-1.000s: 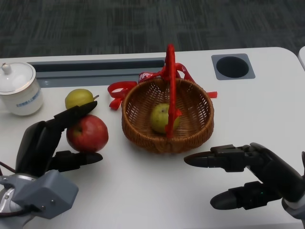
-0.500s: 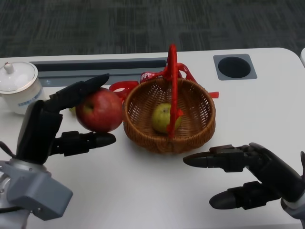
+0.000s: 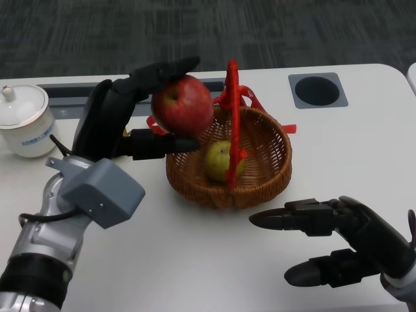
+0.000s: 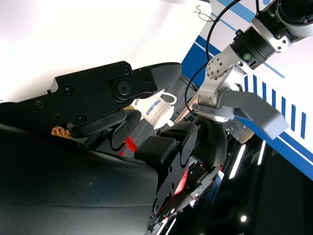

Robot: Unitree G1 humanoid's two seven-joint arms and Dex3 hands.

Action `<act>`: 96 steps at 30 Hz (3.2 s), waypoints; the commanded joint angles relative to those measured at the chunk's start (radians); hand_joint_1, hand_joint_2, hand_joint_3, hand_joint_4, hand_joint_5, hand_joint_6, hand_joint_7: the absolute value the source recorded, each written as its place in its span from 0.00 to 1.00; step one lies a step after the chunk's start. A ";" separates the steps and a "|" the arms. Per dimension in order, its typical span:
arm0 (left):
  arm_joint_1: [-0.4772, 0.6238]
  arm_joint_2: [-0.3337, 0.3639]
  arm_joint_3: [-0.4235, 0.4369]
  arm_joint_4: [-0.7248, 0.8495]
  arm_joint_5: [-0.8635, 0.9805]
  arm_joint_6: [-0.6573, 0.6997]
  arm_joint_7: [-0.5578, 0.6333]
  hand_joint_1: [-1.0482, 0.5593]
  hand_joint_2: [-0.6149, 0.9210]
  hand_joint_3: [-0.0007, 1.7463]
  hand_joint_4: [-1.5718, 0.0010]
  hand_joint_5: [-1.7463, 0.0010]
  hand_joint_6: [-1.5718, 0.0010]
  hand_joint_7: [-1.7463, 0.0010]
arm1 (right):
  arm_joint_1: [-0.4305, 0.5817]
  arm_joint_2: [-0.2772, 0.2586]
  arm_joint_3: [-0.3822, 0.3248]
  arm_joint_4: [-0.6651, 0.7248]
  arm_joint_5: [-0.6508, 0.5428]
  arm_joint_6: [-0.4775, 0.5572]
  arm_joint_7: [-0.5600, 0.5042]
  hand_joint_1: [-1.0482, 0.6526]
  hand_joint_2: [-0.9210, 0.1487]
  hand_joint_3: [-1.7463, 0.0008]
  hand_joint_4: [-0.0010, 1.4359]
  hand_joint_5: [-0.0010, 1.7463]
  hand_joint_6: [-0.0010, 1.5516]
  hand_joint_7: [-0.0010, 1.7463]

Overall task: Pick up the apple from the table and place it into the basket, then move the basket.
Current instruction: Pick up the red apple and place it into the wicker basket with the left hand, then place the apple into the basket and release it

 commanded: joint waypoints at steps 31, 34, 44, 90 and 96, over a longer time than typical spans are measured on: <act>-0.178 0.020 -0.051 0.412 -0.017 0.028 -0.386 0.26 0.83 0.00 0.99 1.00 0.99 1.00 | 0.029 -0.026 -0.036 -0.054 0.010 -0.005 -0.025 0.31 0.00 0.95 0.54 0.00 0.44 0.00; -0.159 0.040 -0.033 0.360 -0.056 -0.010 -0.423 0.25 0.84 0.00 1.00 1.00 1.00 1.00 | 0.019 -0.028 -0.042 -0.050 0.006 -0.010 -0.024 0.31 0.00 0.95 0.53 0.00 0.44 0.00; 0.011 0.114 0.047 0.000 -0.271 -0.068 -0.543 0.17 0.87 0.01 0.90 0.98 0.91 0.98 | -0.040 -0.048 -0.090 -0.034 -0.016 -0.031 -0.045 0.31 0.00 0.94 0.53 0.00 0.43 0.00; 0.552 0.279 0.240 -0.551 -0.438 0.031 -0.622 0.38 0.86 0.00 0.56 0.98 0.60 0.99 | -0.563 -0.091 0.027 0.480 -0.624 0.007 -0.394 0.23 0.09 1.00 0.49 0.01 0.41 0.00; 0.569 0.271 0.244 -0.564 -0.423 0.023 -0.607 0.37 0.86 0.00 0.54 0.99 0.59 0.99 | -0.596 -0.126 0.069 0.532 -0.683 0.041 -0.467 0.21 0.07 0.99 0.50 0.00 0.42 0.00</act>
